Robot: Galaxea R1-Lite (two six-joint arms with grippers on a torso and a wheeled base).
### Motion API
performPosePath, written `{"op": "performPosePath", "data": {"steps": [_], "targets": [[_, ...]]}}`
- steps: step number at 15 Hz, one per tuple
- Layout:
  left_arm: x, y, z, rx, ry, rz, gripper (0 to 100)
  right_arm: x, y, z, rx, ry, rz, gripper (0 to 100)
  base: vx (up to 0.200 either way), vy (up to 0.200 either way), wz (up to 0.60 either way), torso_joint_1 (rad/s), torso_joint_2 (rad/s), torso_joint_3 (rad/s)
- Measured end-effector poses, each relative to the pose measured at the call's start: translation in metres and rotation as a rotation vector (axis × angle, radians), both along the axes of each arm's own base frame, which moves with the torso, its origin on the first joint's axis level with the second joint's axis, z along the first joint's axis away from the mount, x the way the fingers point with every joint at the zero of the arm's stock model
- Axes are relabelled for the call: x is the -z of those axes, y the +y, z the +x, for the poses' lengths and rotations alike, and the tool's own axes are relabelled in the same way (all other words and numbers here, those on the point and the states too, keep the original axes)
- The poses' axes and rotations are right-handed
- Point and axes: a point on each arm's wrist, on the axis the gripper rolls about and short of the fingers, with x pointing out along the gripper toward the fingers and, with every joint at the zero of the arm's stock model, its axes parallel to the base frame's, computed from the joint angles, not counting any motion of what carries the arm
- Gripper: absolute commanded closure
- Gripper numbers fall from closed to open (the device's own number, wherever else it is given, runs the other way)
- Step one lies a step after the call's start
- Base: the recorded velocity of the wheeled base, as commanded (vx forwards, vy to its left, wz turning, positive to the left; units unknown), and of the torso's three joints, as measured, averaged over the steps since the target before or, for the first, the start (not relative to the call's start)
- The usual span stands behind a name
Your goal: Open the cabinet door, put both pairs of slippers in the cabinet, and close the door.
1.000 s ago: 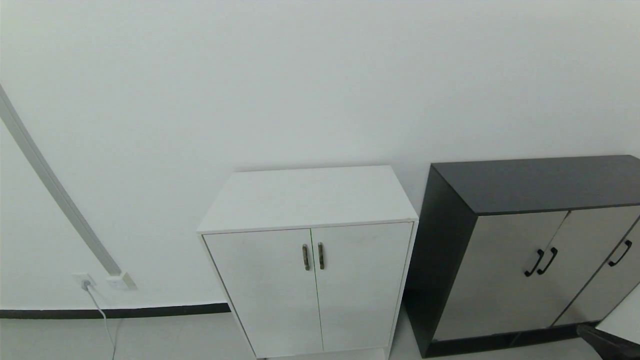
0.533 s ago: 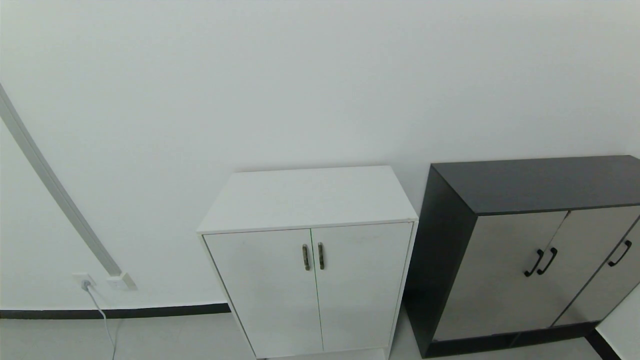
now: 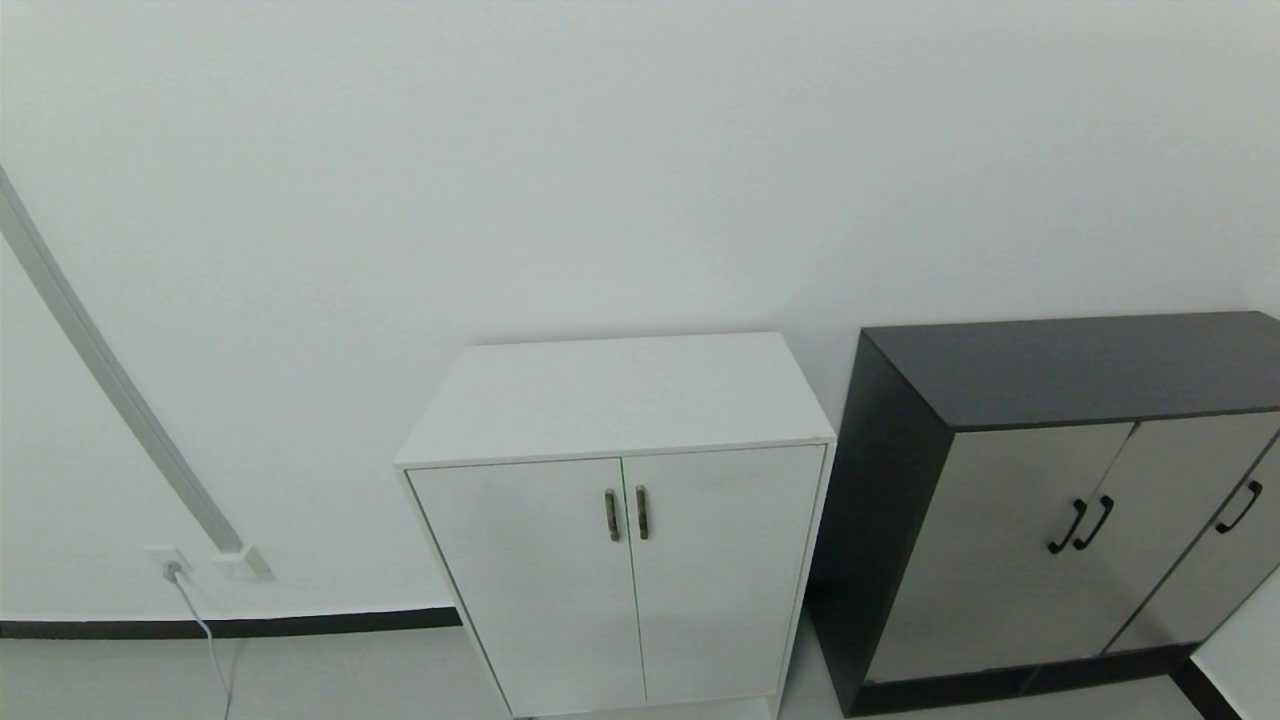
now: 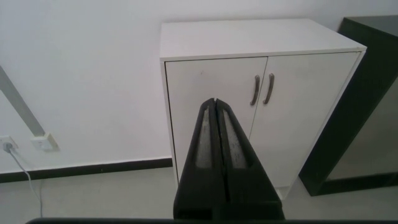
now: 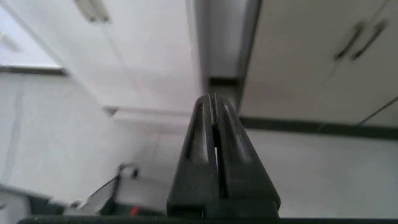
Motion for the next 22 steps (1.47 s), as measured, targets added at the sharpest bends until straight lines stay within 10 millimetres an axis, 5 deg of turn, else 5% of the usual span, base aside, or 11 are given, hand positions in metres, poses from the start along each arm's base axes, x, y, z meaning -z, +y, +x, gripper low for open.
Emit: {"op": "performPosePath", "data": {"steps": [9, 22], "targets": [[0.0, 0.0, 0.0, 0.0, -0.001, 0.001, 100, 0.001, -0.001, -0.02, 0.216, -0.201, -0.069, 100, 0.0, 0.0, 0.0, 0.0, 0.0, 0.0], [0.0, 0.0, 0.0, -0.001, -0.002, 0.0, 100, 0.007, -0.001, -0.023, 0.162, -0.241, 0.037, 100, 0.0, 0.0, 0.0, 0.0, 0.0, 0.0]]}}
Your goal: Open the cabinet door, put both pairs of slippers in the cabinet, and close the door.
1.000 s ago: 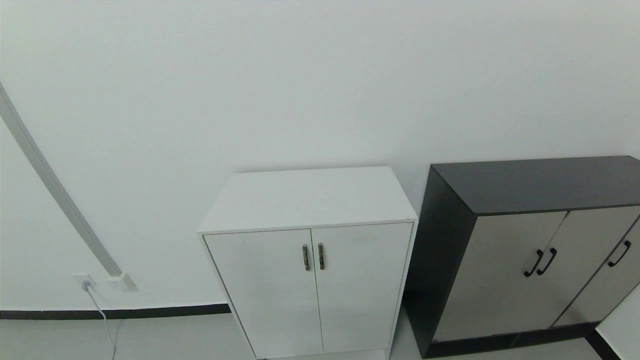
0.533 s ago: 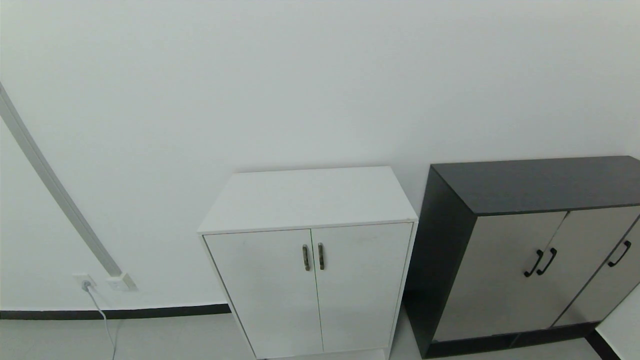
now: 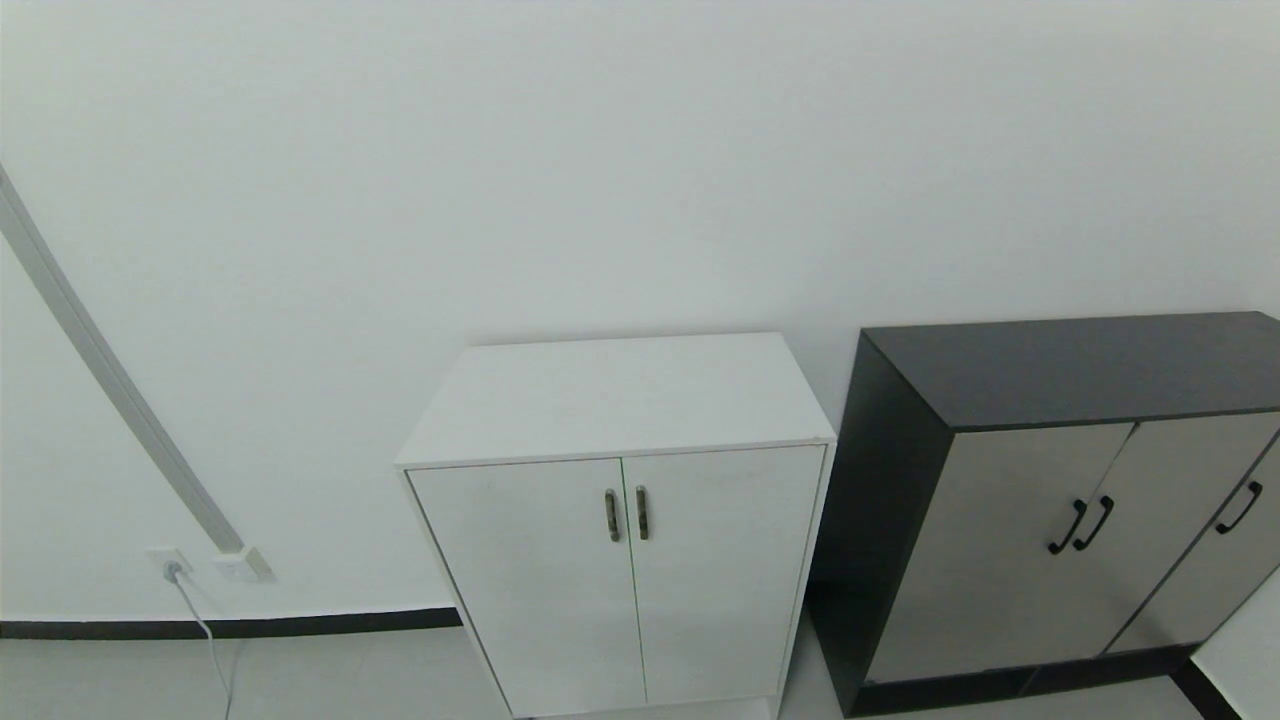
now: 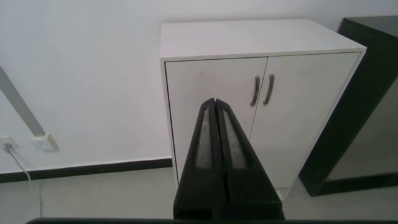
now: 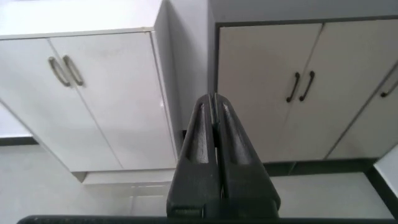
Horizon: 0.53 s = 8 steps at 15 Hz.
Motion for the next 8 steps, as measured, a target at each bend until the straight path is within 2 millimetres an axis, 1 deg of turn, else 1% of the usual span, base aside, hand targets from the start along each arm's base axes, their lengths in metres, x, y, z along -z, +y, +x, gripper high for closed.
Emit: {"op": "performPosePath", "data": {"steps": [3, 8], "targets": [[0.0001, 0.0, 0.0, 0.0, 0.0, -0.001, 100, 0.0, 0.0005, -0.0007, 0.047, -0.013, -0.002, 100, 0.0, 0.0, 0.0, 0.0, 0.0, 0.0], [0.0, 0.0, 0.0, 0.0, 0.0, -0.001, 100, 0.0007, 0.0, -0.0022, -0.004, -0.031, 0.007, 100, 0.0, 0.0, 0.0, 0.0, 0.0, 0.0]]}}
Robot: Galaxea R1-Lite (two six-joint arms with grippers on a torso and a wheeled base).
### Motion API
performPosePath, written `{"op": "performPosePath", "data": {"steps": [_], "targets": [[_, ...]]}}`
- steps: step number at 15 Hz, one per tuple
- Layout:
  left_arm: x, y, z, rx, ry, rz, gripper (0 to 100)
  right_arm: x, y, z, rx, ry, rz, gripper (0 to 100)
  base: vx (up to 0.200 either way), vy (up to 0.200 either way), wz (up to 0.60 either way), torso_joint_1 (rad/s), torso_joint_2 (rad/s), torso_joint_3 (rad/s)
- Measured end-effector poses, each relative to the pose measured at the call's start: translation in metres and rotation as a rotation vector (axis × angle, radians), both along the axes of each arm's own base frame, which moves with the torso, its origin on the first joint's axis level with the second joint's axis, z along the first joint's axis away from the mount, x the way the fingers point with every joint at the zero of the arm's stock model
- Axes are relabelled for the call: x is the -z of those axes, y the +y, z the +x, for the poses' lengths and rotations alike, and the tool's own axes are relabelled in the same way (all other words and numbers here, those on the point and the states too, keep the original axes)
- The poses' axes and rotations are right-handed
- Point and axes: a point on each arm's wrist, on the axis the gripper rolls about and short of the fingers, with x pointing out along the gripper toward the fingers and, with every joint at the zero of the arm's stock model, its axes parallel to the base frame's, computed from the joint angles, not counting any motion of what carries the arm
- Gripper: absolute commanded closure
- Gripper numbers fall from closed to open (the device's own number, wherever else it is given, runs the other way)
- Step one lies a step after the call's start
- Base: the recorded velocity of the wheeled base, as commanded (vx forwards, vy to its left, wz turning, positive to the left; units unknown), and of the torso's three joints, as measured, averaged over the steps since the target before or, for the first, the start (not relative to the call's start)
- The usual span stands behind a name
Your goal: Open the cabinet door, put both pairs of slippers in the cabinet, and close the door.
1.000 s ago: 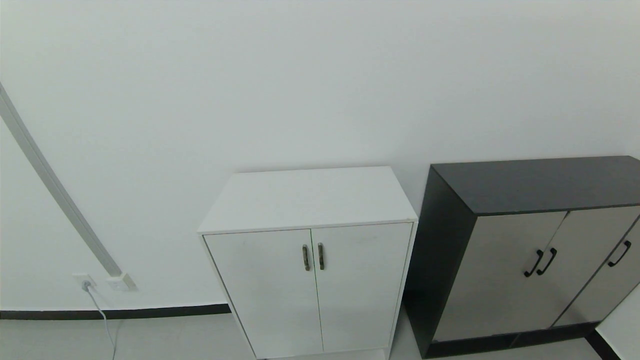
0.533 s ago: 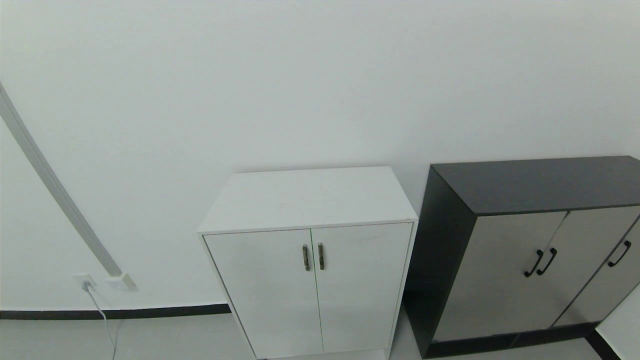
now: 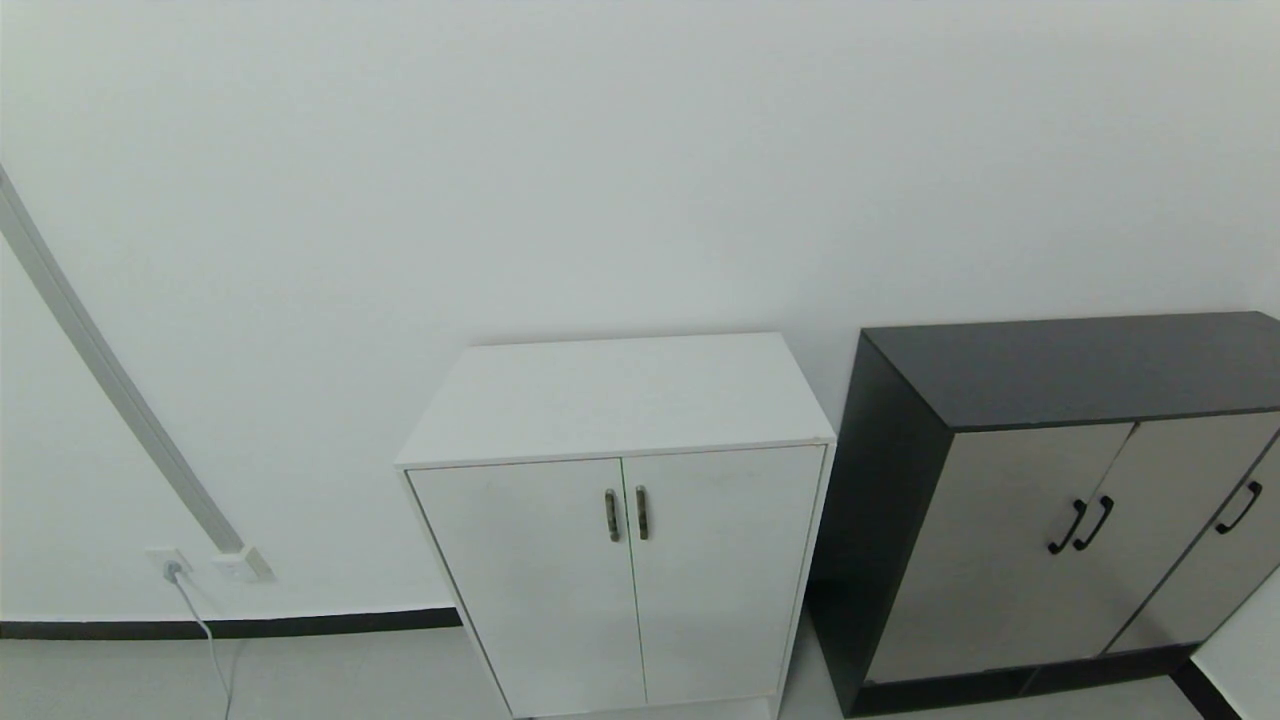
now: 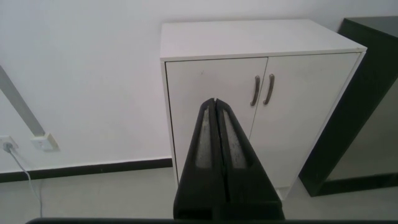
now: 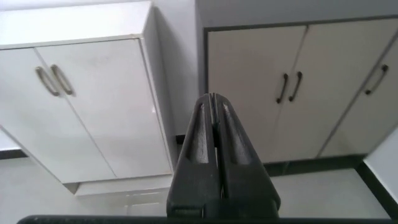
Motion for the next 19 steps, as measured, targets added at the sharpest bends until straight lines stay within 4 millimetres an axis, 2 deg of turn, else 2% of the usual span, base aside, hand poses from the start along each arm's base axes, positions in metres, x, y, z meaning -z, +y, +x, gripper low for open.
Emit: {"op": "performPosePath", "data": {"steps": [4, 8, 19], "targets": [[0.0, 0.0, 0.0, 0.0, 0.0, 0.0, 100, 0.0004, -0.0005, -0.0029, 0.026, -0.036, -0.021, 100, 0.0, 0.0, 0.0, 0.0, 0.0, 0.0], [0.0, 0.0, 0.0, 0.001, 0.0, 0.001, 100, 0.0004, -0.0015, -0.0038, 0.079, -0.056, 0.056, 100, 0.0, 0.0, 0.0, 0.0, 0.0, 0.0], [0.0, 0.0, 0.0, 0.0, 0.0, 0.001, 100, 0.0004, -0.0014, -0.004, 0.075, -0.06, 0.045, 100, 0.0, 0.0, 0.0, 0.0, 0.0, 0.0]]}}
